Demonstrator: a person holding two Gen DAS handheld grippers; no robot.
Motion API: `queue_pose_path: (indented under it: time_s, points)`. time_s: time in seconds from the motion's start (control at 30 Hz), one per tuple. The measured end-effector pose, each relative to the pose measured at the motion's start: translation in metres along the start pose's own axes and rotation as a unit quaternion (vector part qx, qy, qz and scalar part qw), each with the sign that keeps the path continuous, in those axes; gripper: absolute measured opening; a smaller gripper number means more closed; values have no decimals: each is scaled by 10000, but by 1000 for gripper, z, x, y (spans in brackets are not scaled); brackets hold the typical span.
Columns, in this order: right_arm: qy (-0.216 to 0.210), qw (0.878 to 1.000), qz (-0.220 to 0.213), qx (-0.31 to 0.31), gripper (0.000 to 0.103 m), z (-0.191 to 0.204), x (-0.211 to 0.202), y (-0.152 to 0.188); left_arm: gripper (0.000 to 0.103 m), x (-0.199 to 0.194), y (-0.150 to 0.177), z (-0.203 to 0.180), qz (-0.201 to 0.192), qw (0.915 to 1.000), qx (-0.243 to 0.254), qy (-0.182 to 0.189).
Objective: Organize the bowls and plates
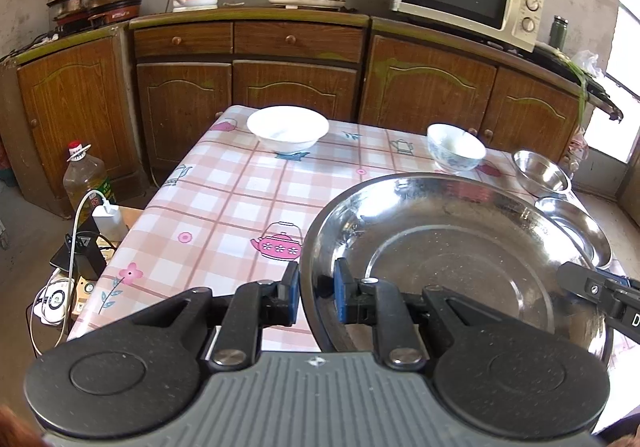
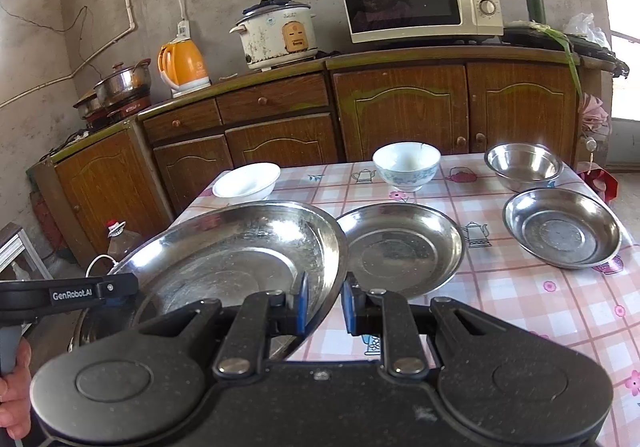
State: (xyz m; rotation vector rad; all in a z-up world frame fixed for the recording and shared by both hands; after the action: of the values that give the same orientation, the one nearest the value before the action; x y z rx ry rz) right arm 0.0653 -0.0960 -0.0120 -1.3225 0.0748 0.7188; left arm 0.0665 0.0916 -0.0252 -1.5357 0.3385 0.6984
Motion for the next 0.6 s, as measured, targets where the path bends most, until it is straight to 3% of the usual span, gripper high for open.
queue_pose_path:
  time_s: [0.6]
  points:
    - [286,9995,-61,108,23,-26,-31,14,19,-7,15,-32,121,9994,197,243]
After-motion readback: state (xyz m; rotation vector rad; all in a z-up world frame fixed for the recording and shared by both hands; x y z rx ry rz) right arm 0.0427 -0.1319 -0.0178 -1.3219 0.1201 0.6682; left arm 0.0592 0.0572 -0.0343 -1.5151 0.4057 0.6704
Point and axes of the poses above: each gripper's, at about its wrist camera, not at the fingertips, and x roughly the way its jaws point, z to its left, y to its underside, the point moved 5 cm from there along x, roughly the way its jaws point, and after that the axes turned 10 degrees about -y, right-handed, at the moved point
